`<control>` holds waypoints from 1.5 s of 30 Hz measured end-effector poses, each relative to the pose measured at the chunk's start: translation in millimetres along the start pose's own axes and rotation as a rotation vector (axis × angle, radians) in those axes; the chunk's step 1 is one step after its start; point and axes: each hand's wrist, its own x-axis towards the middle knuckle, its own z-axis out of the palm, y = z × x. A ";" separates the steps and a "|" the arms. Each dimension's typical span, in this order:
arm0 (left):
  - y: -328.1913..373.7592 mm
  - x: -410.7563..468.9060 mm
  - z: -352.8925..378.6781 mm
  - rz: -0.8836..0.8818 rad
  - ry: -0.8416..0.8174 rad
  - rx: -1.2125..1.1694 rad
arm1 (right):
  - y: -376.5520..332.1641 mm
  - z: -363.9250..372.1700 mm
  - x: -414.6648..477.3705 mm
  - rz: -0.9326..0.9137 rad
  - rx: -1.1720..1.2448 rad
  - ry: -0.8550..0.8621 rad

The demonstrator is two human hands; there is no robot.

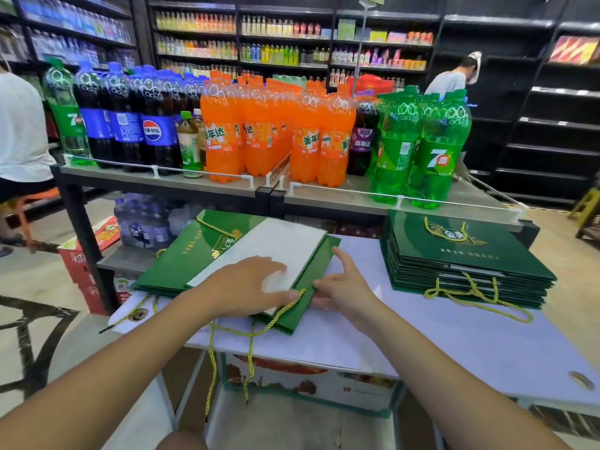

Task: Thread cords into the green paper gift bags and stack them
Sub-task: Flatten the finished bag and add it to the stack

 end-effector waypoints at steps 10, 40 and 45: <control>16.1 -7.6 24.2 0.233 -0.207 0.365 | 16.9 -46.8 -31.0 -0.446 -1.105 0.055; 62.0 -47.8 56.3 0.628 -0.208 0.298 | 56.6 -119.4 -142.3 -0.363 -1.518 -0.068; 61.8 -54.8 56.0 0.643 -0.246 0.319 | 56.3 -123.5 -151.9 -0.398 -1.552 -0.071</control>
